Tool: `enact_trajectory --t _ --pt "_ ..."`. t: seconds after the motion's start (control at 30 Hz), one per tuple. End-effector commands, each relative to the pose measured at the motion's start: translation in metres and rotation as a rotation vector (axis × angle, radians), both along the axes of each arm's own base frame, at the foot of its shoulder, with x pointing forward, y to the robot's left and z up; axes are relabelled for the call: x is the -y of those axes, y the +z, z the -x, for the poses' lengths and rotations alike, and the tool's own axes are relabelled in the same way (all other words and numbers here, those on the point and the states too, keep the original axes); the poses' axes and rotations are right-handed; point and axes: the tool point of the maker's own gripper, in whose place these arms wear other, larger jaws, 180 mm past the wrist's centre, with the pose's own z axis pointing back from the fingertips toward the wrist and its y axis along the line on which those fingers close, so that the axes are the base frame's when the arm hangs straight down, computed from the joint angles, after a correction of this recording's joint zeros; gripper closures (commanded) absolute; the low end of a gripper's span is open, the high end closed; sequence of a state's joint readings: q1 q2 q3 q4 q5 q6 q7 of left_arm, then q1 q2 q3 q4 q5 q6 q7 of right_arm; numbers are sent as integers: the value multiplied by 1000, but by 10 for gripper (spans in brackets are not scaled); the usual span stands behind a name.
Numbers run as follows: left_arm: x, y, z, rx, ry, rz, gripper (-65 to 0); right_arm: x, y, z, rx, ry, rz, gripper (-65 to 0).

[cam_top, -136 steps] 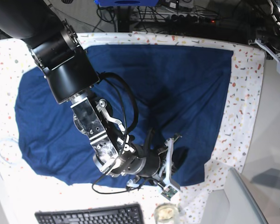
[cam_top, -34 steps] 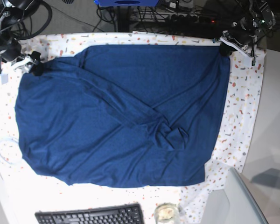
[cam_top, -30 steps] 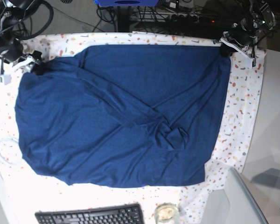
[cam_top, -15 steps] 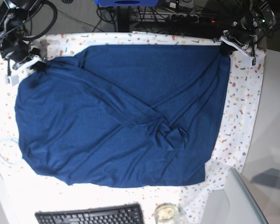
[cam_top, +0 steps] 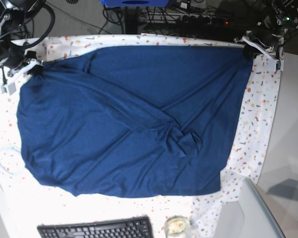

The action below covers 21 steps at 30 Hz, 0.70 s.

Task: Layout the t-shirt on the table in an organized manner, then fold the t-shirt properly
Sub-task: 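Grasp the shirt's hem corners with both grippers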

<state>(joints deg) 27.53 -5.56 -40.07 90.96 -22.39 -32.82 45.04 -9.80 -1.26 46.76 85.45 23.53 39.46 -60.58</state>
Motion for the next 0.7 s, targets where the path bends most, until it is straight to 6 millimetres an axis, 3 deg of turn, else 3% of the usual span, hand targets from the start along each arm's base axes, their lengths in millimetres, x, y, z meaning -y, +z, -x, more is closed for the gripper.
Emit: enact_trajectory --t 0.0,0.33,0.67 --pt "-6 8 -3 17 -7 -22 0 8 9 -4 24 -4 25 0" --pt "-5 18 3 13 -36 -54 0 13 8 23 -76 -28 45 0" --pt "-2 19 1 18 -41 -50 0 11 10 14 -100 -59 29 0"
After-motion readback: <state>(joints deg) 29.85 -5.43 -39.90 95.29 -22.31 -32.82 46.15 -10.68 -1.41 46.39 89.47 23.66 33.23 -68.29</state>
